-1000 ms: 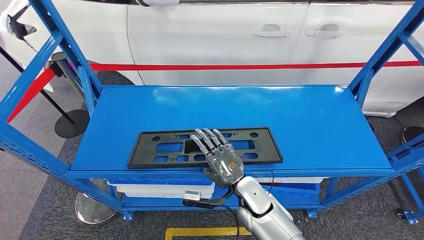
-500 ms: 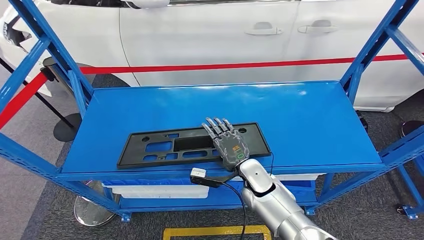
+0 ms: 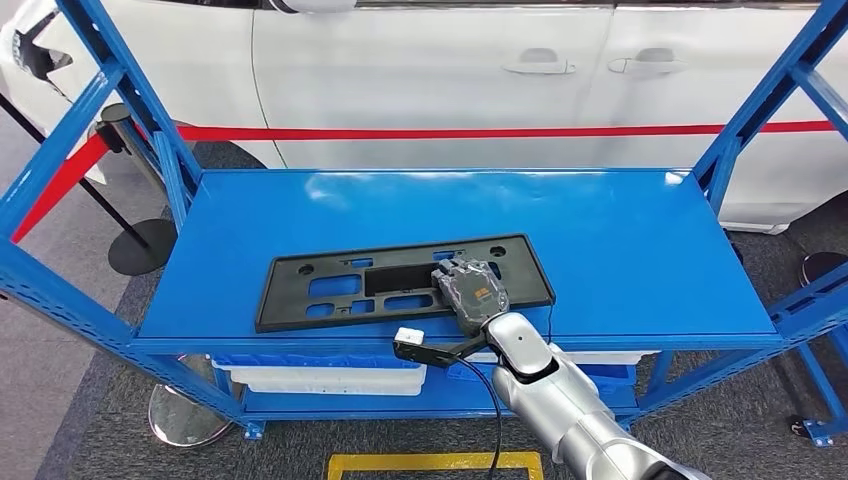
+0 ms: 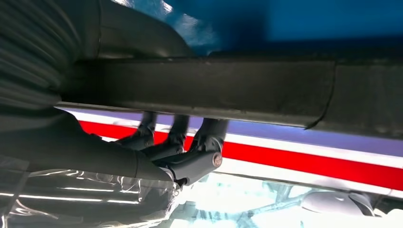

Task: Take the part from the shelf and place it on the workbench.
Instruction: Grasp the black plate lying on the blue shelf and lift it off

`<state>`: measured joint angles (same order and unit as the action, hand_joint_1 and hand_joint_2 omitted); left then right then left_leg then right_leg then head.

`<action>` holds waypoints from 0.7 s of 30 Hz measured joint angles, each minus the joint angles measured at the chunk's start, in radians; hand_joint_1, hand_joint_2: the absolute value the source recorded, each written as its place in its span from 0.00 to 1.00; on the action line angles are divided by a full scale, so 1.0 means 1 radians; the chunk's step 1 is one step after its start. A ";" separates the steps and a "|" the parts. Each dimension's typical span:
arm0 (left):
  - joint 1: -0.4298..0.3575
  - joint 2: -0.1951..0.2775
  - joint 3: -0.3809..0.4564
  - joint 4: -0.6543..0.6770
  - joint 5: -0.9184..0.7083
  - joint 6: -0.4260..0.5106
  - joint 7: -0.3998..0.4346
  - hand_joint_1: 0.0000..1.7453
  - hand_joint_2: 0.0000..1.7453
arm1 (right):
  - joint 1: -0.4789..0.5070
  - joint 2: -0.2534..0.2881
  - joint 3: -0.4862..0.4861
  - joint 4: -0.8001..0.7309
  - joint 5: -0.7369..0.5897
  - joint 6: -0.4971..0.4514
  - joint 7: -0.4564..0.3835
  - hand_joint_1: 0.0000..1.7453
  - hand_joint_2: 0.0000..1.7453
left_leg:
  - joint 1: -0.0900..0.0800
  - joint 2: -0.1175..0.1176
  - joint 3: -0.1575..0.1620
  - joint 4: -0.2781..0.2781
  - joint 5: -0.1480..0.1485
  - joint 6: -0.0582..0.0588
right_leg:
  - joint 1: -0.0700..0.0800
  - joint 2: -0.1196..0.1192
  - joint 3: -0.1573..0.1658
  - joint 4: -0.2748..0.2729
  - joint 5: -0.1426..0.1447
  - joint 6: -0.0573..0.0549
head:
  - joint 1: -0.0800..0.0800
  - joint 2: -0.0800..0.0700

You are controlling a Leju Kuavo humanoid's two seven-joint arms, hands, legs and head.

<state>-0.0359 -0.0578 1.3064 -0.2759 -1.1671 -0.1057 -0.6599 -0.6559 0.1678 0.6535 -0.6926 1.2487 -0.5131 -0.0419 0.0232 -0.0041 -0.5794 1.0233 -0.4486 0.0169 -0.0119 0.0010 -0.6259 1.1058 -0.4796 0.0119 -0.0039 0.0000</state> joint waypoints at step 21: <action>0.002 -0.006 0.027 0.000 -0.006 0.005 0.003 0.00 0.00 | 0.043 -0.002 -0.031 -0.059 -0.213 0.008 -0.140 1.00 1.00 | 0.002 0.000 0.013 0.002 -0.010 -0.015 | 0.015 0.007 0.038 -0.079 0.019 -0.011 | -0.005 0.000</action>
<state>-0.0344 -0.0641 1.3335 -0.2759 -1.1728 -0.1005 -0.6573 -0.6128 0.1658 0.6224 -0.7518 1.0354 -0.5050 -0.1814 0.0256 -0.0037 -0.5660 1.0252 -0.4582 0.0023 0.0035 0.0083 -0.5875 1.0263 -0.4608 0.0008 -0.0093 0.0000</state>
